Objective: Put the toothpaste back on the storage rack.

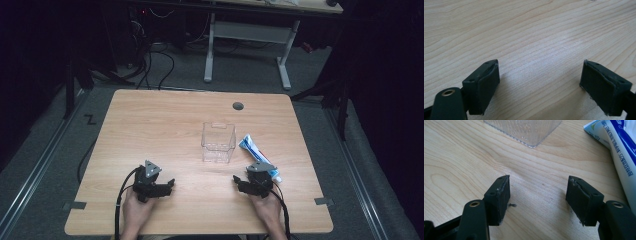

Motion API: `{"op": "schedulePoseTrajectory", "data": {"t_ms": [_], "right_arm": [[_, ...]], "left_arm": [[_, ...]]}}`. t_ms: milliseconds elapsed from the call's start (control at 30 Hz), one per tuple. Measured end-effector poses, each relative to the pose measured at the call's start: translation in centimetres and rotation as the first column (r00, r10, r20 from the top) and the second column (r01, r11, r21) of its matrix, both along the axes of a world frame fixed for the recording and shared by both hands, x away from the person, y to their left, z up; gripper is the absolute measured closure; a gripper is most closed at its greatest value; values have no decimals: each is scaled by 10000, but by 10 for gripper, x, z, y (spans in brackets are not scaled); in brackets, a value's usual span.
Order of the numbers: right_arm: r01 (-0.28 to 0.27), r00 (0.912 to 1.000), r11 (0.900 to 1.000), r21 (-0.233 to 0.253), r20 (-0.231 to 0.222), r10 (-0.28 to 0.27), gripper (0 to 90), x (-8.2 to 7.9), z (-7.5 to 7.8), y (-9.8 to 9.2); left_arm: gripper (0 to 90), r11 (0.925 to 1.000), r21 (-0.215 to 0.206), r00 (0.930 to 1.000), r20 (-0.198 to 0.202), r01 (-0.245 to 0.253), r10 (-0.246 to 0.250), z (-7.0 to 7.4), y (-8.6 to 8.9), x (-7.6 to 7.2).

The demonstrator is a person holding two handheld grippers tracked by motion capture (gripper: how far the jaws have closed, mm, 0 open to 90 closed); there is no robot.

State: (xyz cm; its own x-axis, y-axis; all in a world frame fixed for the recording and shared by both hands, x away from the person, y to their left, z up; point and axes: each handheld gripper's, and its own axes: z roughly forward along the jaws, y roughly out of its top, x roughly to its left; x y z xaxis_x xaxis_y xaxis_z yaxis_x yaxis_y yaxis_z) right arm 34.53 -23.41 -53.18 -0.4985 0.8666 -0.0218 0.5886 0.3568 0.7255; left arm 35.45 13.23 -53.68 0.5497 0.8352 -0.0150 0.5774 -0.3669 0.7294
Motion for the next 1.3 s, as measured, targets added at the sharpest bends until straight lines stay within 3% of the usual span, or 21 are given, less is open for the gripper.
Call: {"op": "schedulePoseTrajectory", "data": {"t_ms": [433,767,1100,1300], "right_arm": [[234,9994,9994,-245,265,-228,382,-6,1,-1],[343,9959,9993,145,828,-354,385,-10,3,-5],[157,9979,9994,303,628,-176,398,-20,4,-6],[2,9986,9969,782,533,-44,382,-26,8,-11]], "left_arm": [[159,10000,4,10000,3,-1,1,0,0,0],[159,10000,-1,10000,1,-1,1,0,0,0],[159,10000,0,10000,1,0,0,0,0,0],[159,10000,2,10000,-2,1,-1,0,0,0]]}}
